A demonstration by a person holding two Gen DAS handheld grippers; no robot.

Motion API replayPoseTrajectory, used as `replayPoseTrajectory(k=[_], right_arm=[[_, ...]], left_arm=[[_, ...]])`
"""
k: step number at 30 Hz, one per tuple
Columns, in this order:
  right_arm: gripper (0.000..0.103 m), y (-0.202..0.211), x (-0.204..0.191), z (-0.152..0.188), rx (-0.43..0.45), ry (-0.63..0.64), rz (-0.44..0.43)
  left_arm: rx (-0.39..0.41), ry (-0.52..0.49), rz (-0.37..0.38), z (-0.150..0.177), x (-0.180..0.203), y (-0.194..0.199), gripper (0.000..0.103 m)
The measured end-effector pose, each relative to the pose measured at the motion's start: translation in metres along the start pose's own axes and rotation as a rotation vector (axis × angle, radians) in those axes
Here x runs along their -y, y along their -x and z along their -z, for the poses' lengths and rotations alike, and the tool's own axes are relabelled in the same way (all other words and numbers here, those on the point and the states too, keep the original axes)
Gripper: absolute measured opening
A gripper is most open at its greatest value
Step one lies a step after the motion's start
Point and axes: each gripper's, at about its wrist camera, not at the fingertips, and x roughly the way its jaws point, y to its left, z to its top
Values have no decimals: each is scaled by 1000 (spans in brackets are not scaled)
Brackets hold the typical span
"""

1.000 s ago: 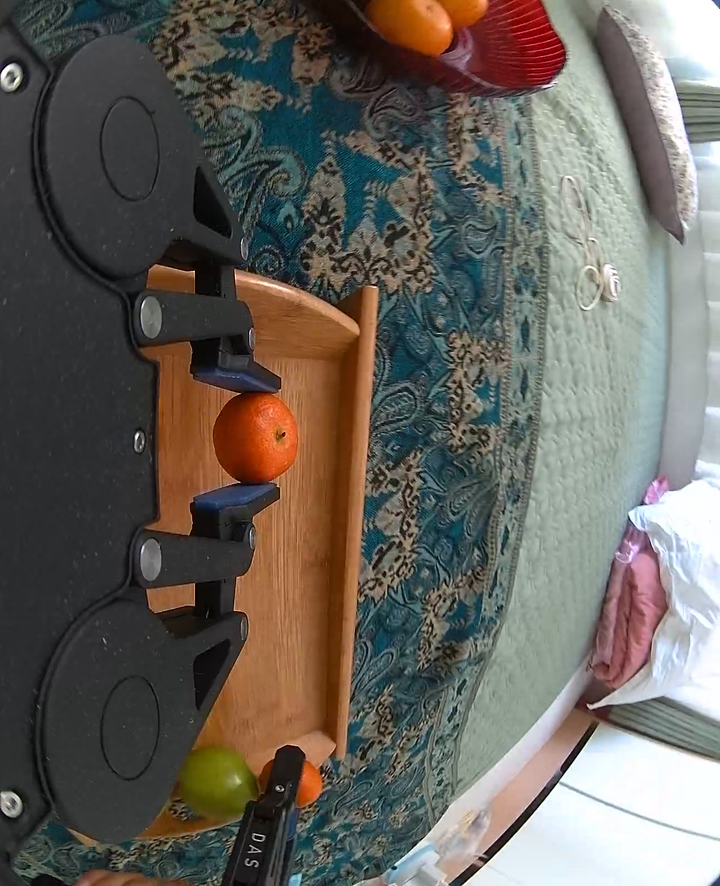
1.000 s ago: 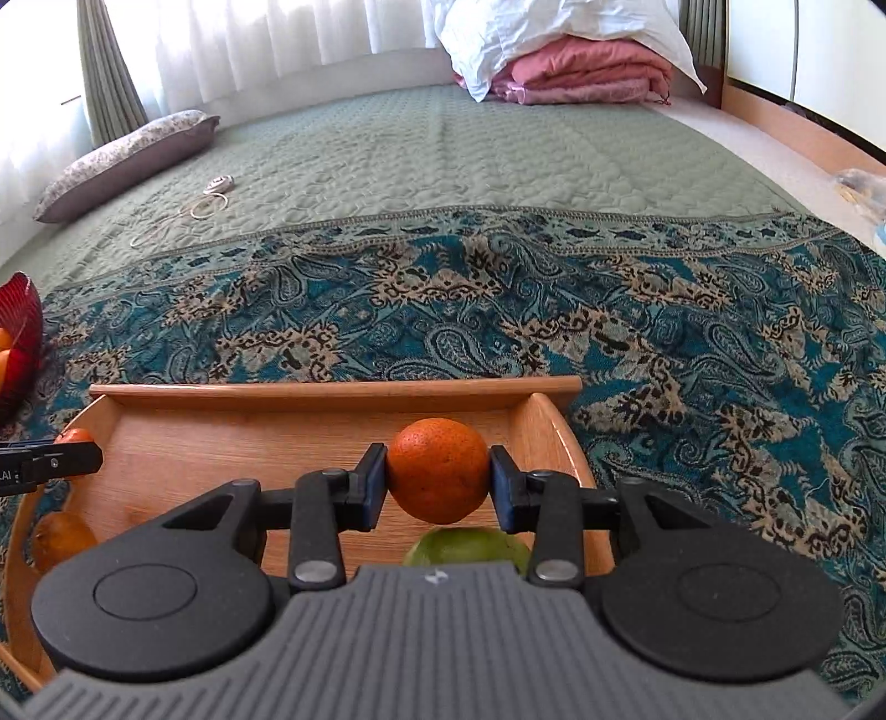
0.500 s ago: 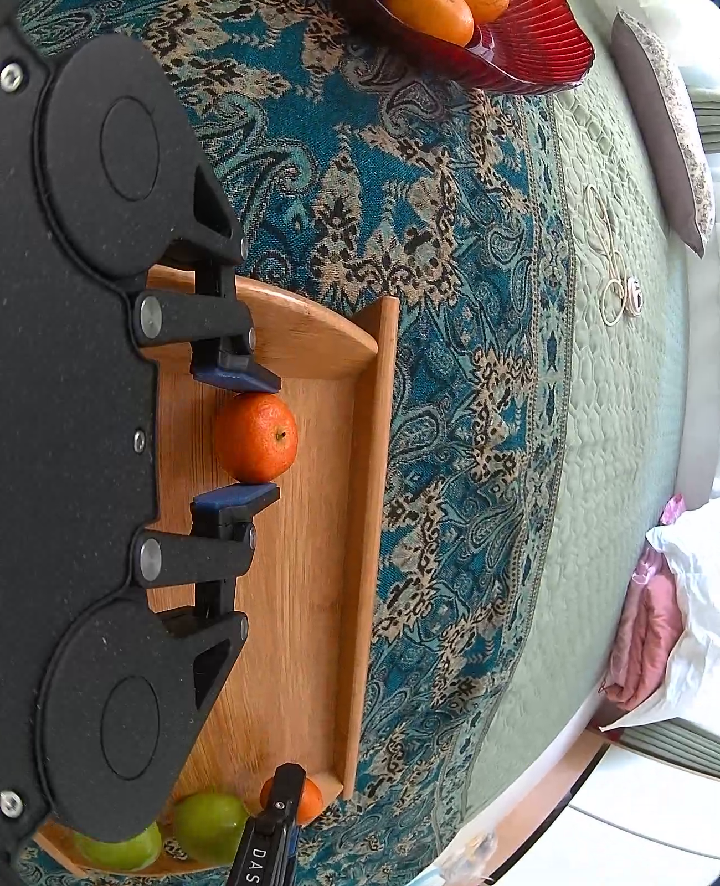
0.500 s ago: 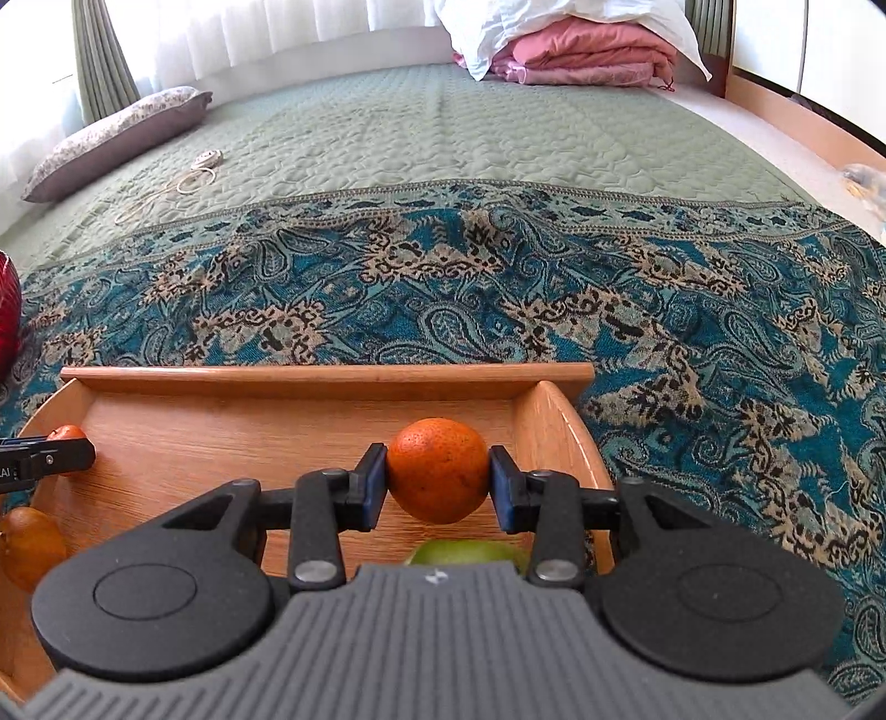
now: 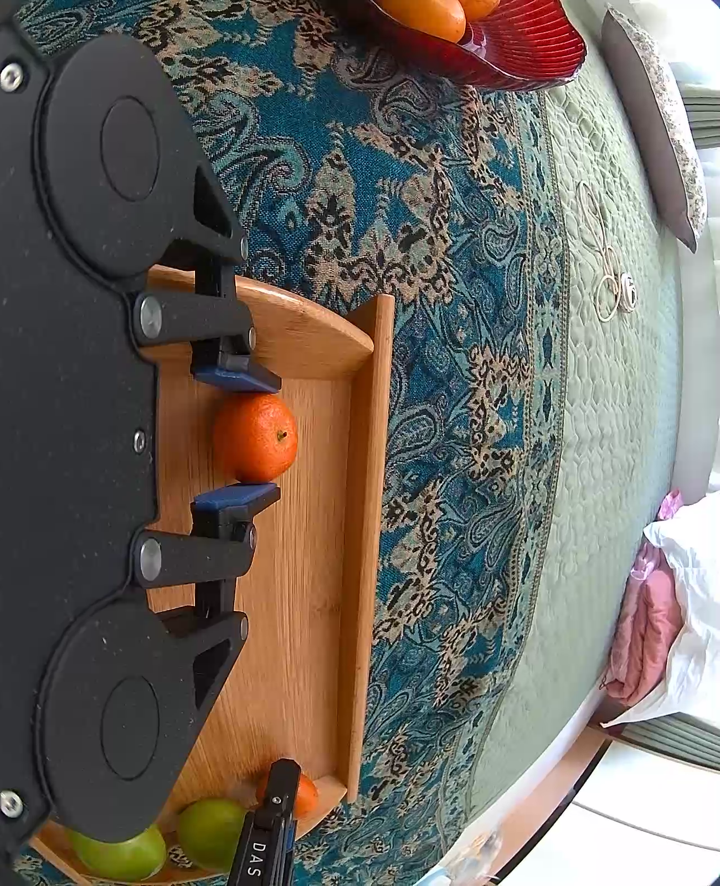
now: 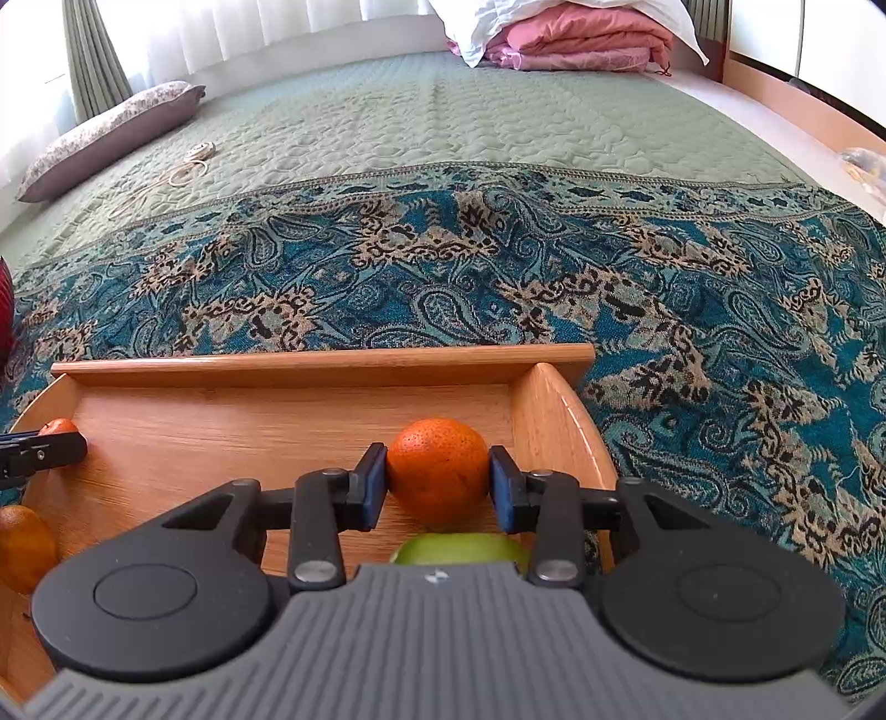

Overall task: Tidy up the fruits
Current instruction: 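Lift and carry the tangerine over the tray with the left tool while the right tool carries the orange, then lower both fruits onto the tray and open both tools, then withdraw both open tools from the tray toward the red dates on the cloth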

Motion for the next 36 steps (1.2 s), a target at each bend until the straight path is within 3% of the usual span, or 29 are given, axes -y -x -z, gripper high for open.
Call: replayPoseTrajectory(k=[10,14,19,26,33,36], right_arm=[[44,0,1,1,2,-8,-5],[55,3,2,2,14,-13,-15],[66,15,0,5,61,-10,-31],[80,48,-2,19,167,7,-68],[90,85,-9,41,265,48,-98],[91,101,-16,53,298,81,-106]], left_arm=[[2,0,-2,0,1,1,33],[5,0,2,3,2,4,34],[34,3,3,9,3,14,49],[129,-43,-43,24,11,46,79],[229,-43,-19,46,18,88,98],[257,-29,5,56,20,104,100]])
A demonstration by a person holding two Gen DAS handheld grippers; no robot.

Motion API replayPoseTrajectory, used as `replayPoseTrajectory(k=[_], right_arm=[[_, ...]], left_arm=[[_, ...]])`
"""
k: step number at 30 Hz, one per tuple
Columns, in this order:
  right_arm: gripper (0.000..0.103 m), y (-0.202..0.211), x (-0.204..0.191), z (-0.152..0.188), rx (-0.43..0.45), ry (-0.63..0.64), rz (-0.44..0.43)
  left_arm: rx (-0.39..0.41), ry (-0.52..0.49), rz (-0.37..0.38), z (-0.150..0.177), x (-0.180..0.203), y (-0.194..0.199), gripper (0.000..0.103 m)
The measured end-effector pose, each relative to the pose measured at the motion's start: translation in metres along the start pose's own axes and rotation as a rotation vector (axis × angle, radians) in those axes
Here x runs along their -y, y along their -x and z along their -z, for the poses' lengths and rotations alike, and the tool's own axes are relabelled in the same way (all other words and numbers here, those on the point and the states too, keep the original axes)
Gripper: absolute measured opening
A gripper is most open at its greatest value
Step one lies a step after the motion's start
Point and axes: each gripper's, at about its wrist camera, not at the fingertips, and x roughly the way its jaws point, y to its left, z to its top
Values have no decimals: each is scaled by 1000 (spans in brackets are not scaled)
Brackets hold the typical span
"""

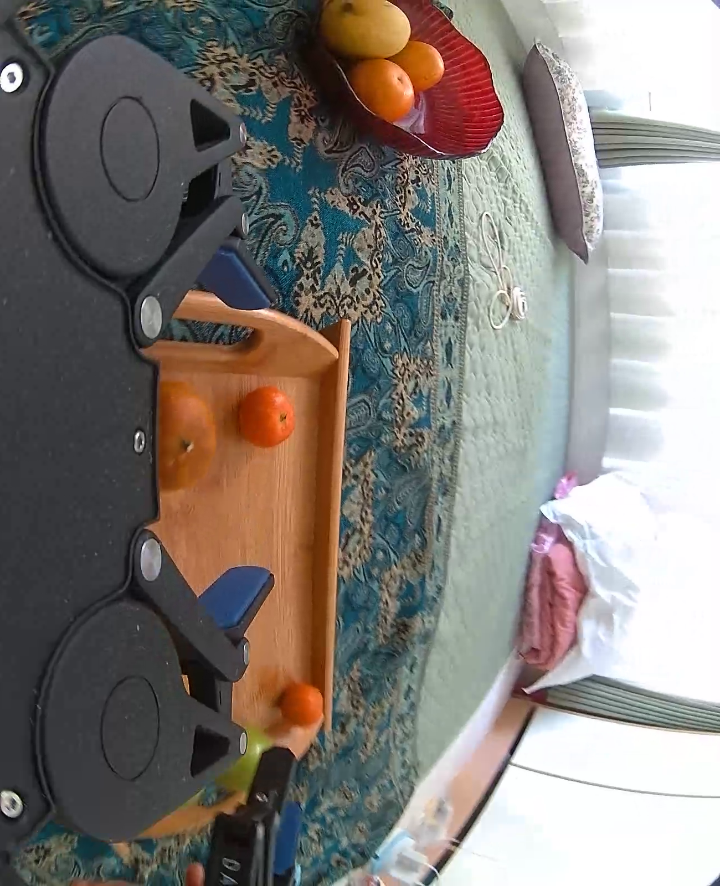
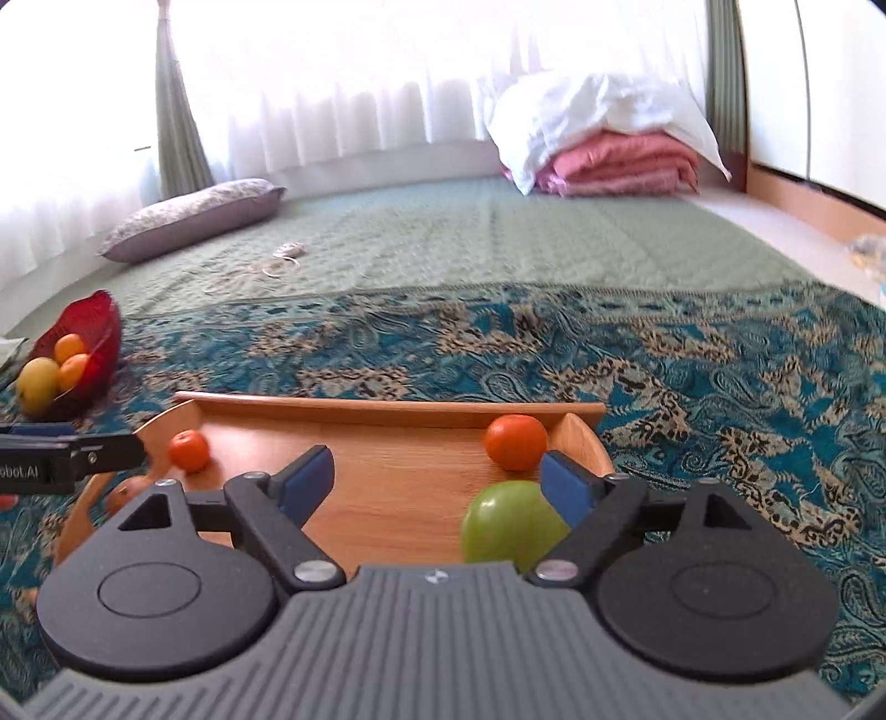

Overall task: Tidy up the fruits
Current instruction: 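Withdraw both open tools from the tray toward the red dates on the cloth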

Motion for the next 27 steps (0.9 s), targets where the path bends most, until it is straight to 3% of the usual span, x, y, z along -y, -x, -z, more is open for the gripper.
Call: replayPoseTrajectory(k=[15,27], right_arm=[[101,59,-35,43,138,118,12],[102,90,-52,82,189,217,24]], left_arm=[[87,-83,-25,44,20,63,103],[140,-121,-53,89,34,94,103]])
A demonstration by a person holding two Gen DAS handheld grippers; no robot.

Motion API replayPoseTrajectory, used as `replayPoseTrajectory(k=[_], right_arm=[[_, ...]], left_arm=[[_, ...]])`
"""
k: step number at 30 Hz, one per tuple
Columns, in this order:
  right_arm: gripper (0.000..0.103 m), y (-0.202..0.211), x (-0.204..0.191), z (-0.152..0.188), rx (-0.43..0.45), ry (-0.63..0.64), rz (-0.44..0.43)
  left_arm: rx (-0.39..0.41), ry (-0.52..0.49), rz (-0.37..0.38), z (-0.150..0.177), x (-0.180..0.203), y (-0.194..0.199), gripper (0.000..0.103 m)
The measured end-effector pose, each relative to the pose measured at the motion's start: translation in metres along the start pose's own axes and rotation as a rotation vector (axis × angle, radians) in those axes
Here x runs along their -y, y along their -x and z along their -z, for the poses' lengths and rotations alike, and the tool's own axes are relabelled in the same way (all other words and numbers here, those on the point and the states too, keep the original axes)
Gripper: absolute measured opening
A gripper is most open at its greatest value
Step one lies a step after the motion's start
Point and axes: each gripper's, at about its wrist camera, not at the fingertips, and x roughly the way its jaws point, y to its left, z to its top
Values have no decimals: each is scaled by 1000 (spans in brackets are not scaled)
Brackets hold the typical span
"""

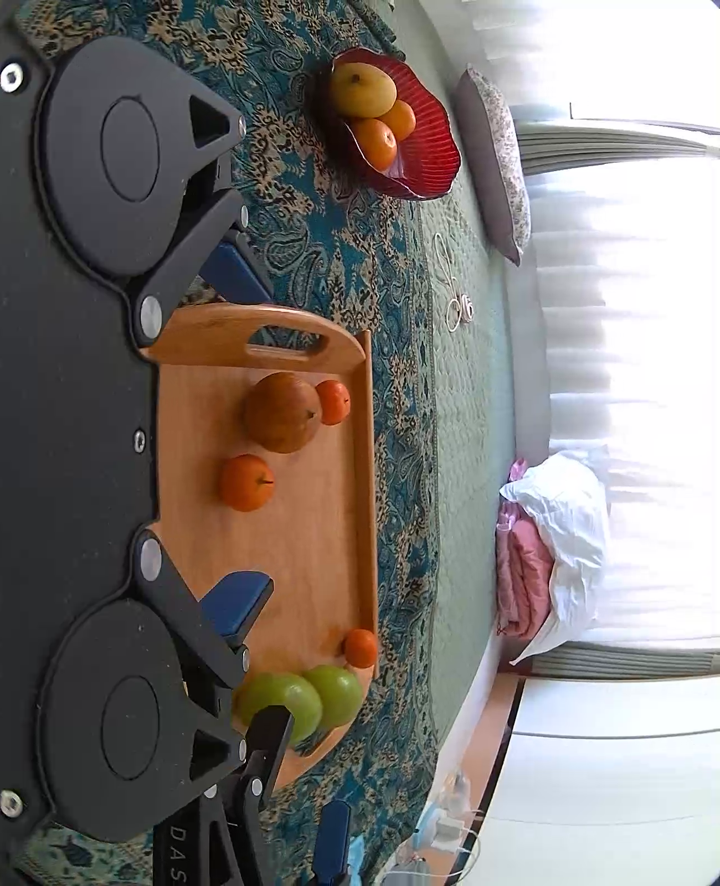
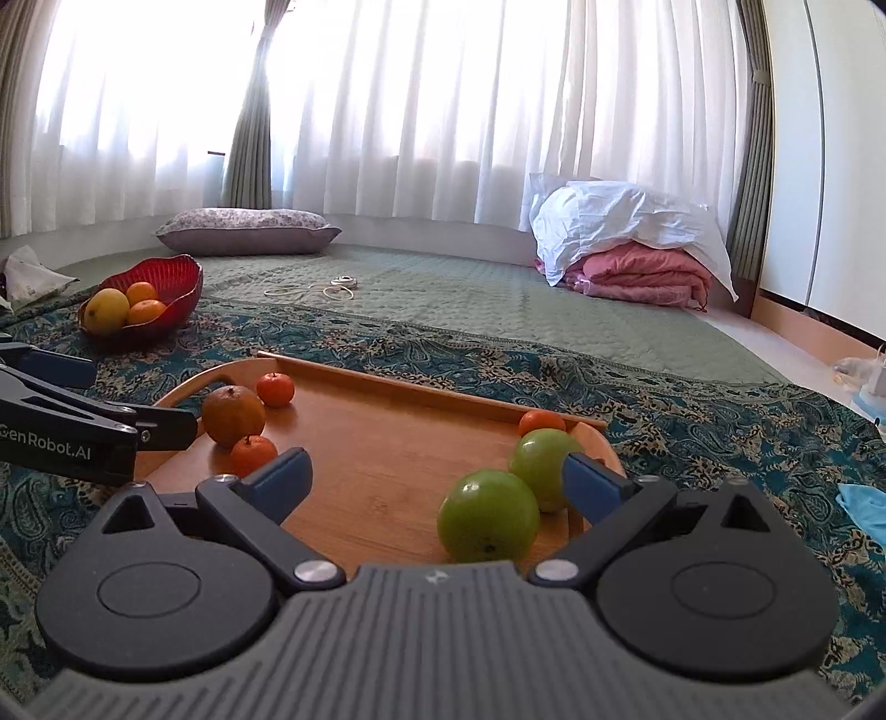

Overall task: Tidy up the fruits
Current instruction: 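Withdraw both open tools from the tray toward the red dates on the cloth, then grasp a dark red date with the left tool while the right tool grasps the other date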

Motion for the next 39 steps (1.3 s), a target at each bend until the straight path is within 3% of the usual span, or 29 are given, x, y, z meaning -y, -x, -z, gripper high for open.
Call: replayPoseTrajectory(k=[13,15,22,32,34,37,39], right_arm=[[102,17,-23,37,-35,95,-10],[93,16,-24,42,-60,86,-30],[84,15,-40,55,-99,131,-75],[37,10,-46,58,-143,112,-108],[33,10,-48,58,-148,113,-116],[32,12,-47,58,-143,111,-119],[32,13,-45,57,-144,101,-106]], left_arm=[[-44,-13,12,36,10,8,103],[-57,-9,19,41,10,8,103],[-89,-9,41,51,8,8,103],[-115,3,92,55,10,8,97],[-117,1,102,56,11,9,96],[-125,2,118,57,15,8,91],[-133,3,137,58,18,7,76]])
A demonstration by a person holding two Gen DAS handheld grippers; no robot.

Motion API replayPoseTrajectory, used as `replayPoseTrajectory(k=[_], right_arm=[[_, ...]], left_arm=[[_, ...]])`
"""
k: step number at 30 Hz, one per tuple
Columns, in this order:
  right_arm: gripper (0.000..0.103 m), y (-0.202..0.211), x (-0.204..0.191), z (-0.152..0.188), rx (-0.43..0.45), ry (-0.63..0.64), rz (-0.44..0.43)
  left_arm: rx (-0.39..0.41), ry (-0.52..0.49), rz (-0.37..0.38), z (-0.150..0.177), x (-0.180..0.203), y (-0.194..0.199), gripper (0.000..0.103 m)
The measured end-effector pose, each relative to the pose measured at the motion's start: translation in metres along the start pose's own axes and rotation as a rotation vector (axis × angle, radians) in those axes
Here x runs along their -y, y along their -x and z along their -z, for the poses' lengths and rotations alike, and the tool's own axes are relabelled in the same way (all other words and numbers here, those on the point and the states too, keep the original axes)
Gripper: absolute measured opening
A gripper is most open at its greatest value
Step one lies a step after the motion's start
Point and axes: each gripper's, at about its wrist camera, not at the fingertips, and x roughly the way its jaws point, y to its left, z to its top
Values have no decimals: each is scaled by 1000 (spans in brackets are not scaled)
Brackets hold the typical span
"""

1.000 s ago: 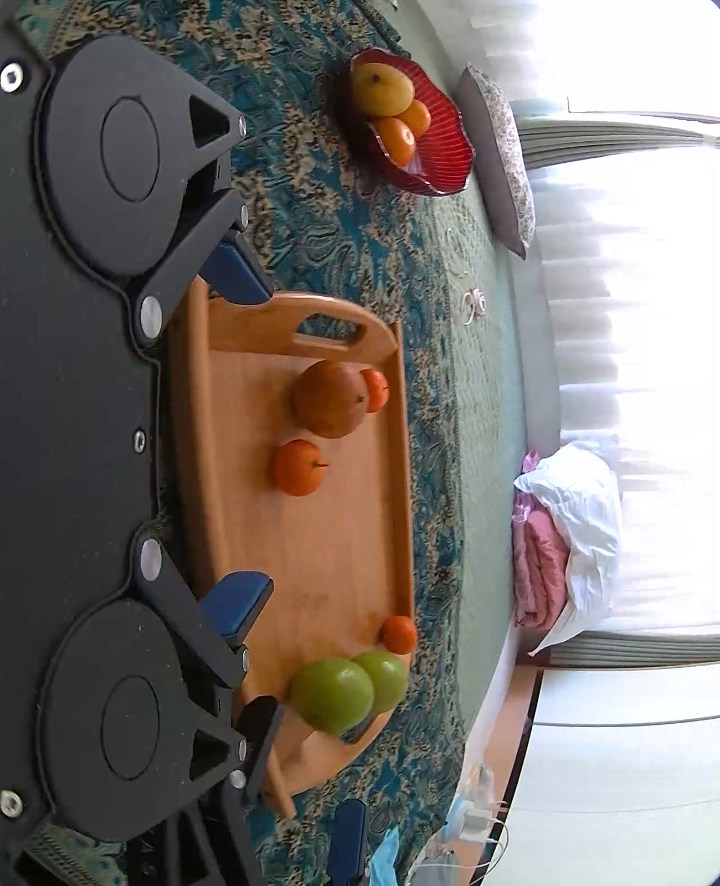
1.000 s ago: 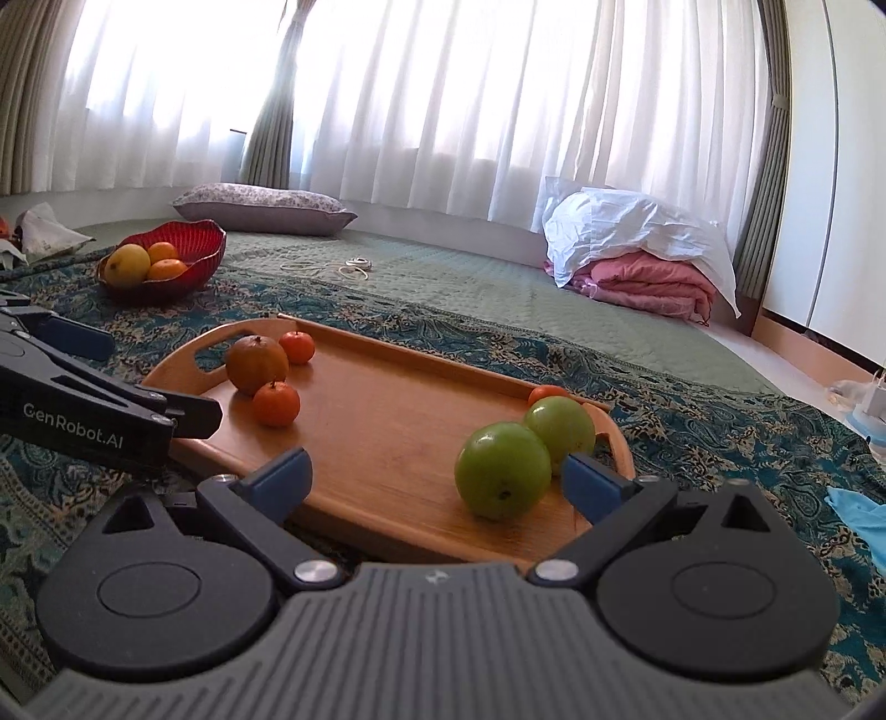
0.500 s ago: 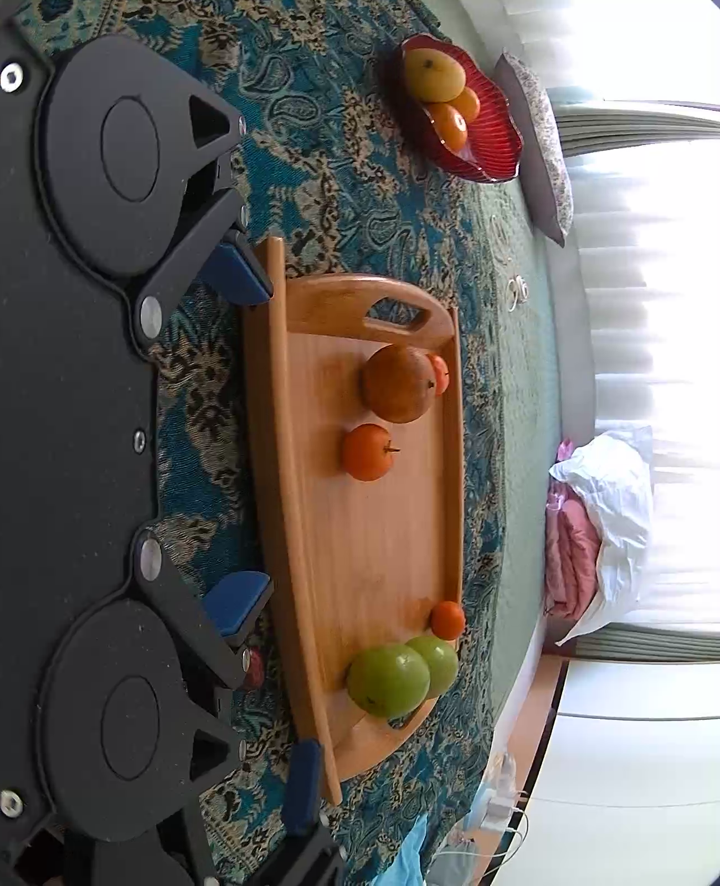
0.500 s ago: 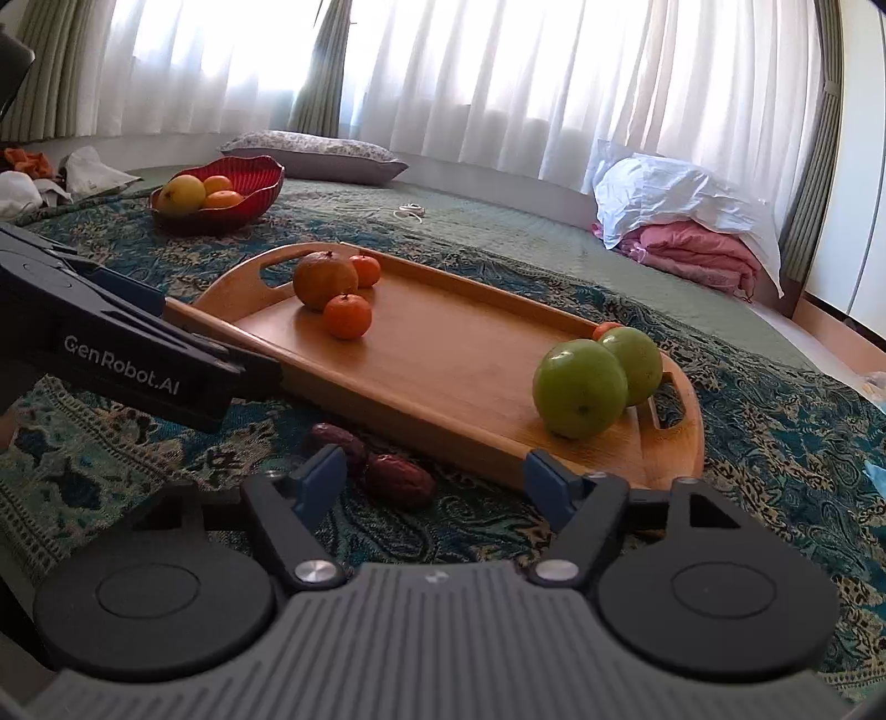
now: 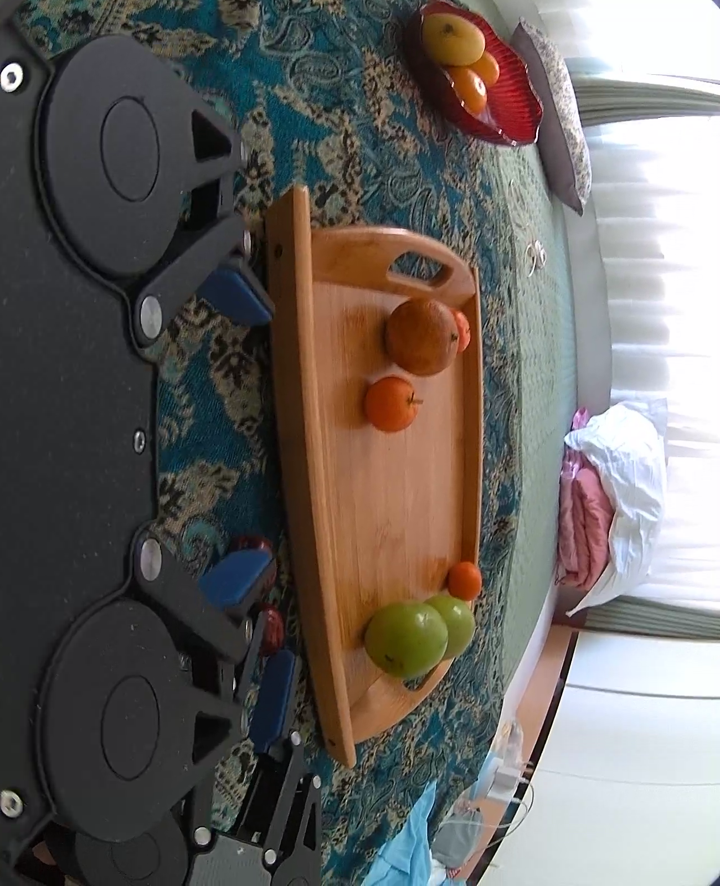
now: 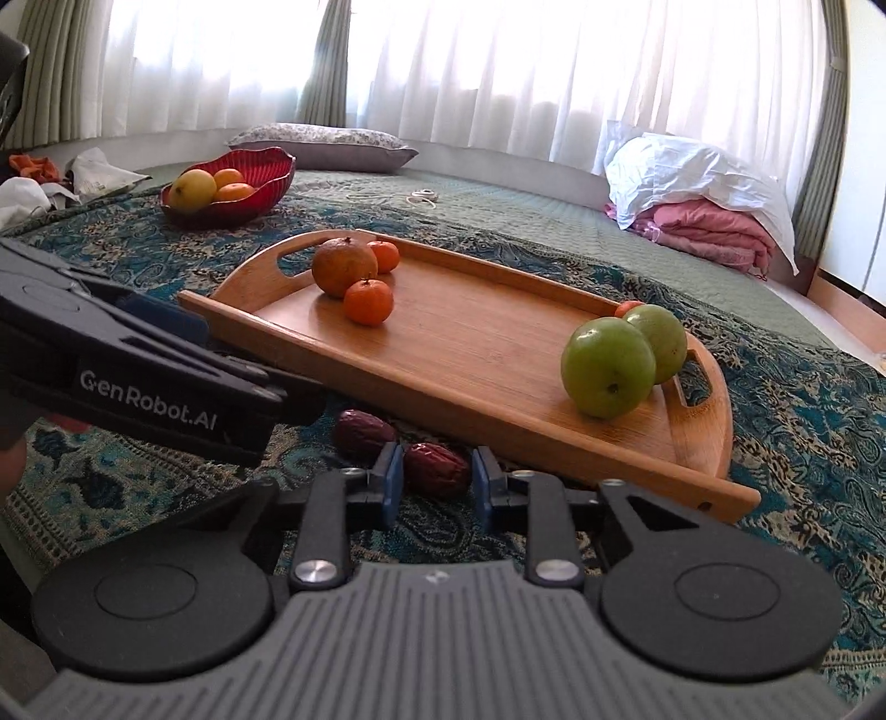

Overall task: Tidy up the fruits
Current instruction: 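Grasp a dark red date with the left tool while the right tool grasps the other date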

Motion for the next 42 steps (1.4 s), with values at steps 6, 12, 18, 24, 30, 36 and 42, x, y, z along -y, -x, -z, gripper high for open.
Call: replayPoseTrajectory(k=[6,12,18,24,30,36,42], right_arm=[[32,5,12,3,8,-39,49],[32,7,17,4,20,-39,86],[32,8,17,6,17,-34,96],[32,7,18,7,13,-43,100],[32,5,20,8,7,-49,105],[32,2,21,9,1,-53,110],[32,1,17,10,0,-41,100]], left_arm=[[-21,16,66,3,9,-4,55],[-19,13,96,3,20,-6,48],[-31,12,116,3,29,-13,33],[-37,11,127,2,31,-20,29],[-38,17,135,1,32,-25,27],[-48,29,138,1,33,-32,27],[-40,31,136,1,34,-34,23]])
